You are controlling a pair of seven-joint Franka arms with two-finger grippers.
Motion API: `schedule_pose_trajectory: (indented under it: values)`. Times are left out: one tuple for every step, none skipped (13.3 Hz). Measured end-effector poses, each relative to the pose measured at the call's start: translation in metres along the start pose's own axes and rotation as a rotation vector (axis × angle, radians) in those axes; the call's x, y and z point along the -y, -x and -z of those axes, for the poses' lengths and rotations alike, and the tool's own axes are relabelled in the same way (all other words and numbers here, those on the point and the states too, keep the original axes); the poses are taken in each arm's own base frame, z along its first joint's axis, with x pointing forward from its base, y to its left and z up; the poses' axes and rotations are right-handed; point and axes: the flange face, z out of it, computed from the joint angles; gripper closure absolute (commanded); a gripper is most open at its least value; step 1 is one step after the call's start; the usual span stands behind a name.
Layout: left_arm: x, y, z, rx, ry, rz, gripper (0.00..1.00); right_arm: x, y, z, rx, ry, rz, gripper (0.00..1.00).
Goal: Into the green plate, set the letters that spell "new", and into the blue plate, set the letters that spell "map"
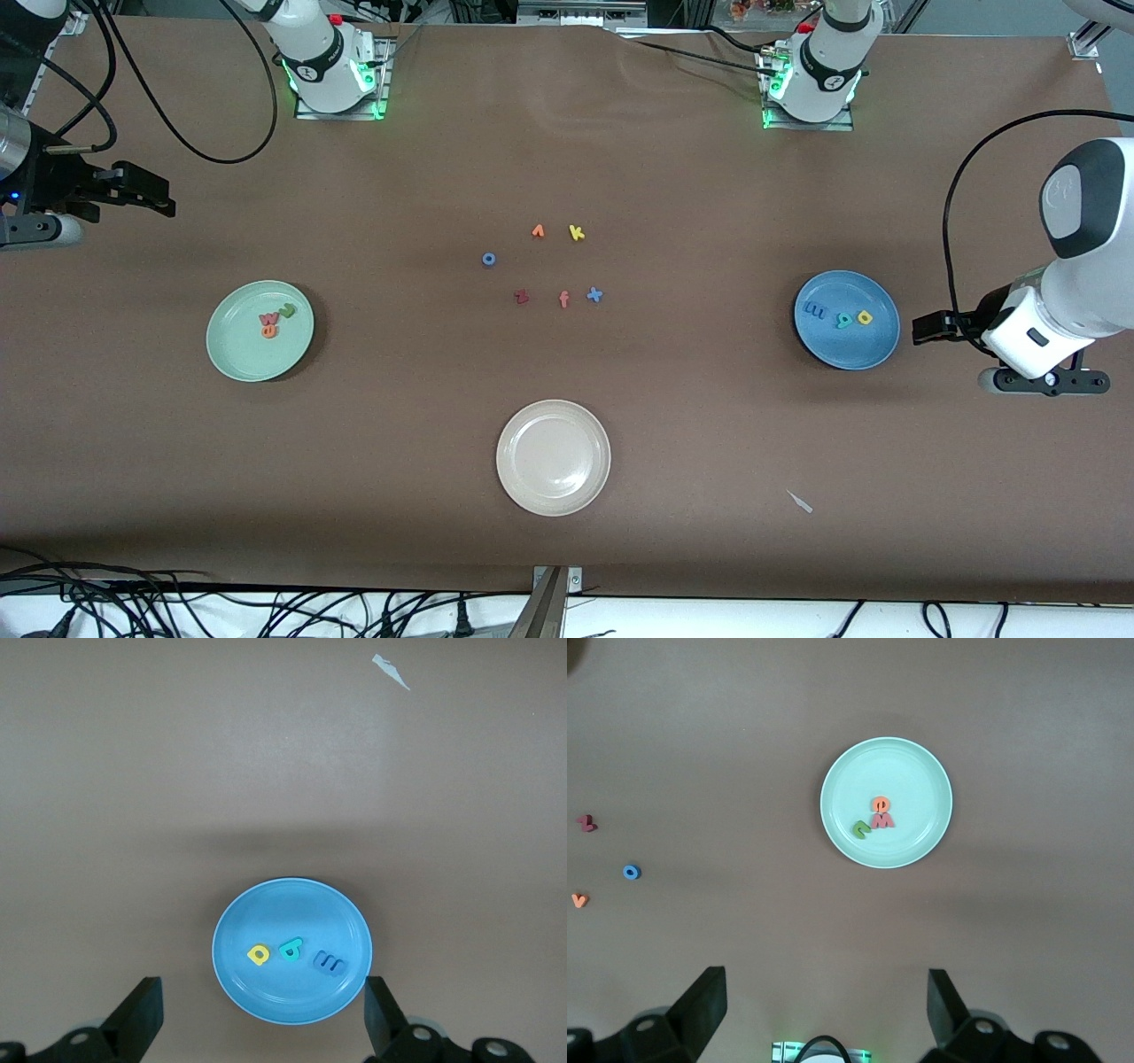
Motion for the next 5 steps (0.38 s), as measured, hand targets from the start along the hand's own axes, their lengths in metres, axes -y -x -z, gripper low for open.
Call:
schedule_pose_trajectory:
  values:
    - [-0.0001,0.0002,-0.0008,0.002,0.0,0.0,0.0,0.0,0.0,0.0,0.0,0.0,0.0,0.0]
    - [-0.0001,0.0003,-0.0016,0.003,0.0,-0.001,0.0,0.0,0.0,-0.0001,0.0,0.0,0.0,0.0]
    - [-0.0002,0.0005,-0.0026,0.005,0.0,-0.001,0.0,0.0,-0.0001,-0.0001,0.0,0.0,0.0,0.0]
    - [-0.0002,0.0008,-0.0036,0.007,0.0,-0.001,0.0,0.0,-0.0001,-0.0002,0.0,0.0,0.0,0.0]
    - [-0.0003,0.001,-0.0046,0.009,0.0,-0.002,0.0,0.0,-0.0002,-0.0003,0.001,0.0,0.0,0.0]
